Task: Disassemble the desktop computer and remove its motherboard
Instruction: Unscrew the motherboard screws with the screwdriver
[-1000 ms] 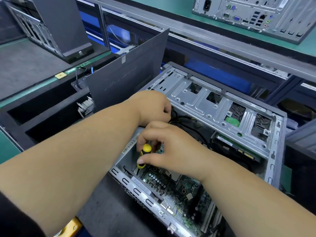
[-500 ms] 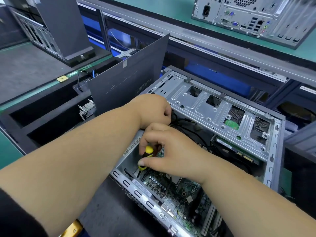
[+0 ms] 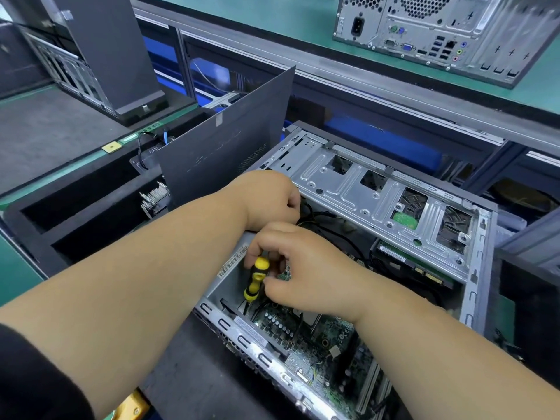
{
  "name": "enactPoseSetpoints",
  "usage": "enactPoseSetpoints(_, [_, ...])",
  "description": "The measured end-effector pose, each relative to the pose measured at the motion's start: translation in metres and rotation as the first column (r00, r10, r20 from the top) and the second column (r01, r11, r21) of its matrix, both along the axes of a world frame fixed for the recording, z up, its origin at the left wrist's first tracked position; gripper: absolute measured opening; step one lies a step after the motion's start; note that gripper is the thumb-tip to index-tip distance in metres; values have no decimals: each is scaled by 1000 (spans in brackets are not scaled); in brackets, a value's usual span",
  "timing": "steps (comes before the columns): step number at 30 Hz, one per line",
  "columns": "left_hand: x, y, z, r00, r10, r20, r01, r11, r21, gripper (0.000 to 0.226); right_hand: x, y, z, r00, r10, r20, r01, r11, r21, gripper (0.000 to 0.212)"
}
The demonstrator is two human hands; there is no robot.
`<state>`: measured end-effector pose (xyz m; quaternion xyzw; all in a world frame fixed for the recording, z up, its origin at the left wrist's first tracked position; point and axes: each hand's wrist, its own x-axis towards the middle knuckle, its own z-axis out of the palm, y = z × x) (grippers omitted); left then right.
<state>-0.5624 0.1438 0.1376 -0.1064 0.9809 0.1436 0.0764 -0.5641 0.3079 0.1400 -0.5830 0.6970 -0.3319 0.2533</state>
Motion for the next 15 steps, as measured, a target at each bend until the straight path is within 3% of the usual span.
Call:
enactPoseSetpoints(5, [0,0,1,1000,-7,-1,7,1000,1,19,0,-2,-1,999,3,-32,-3,1000,12,18])
enactPoseSetpoints(15, [0,-1,-2,1000,-16,-19,16,1000,2,18,1,0,2,996,9,-86,-6,1000,28,31])
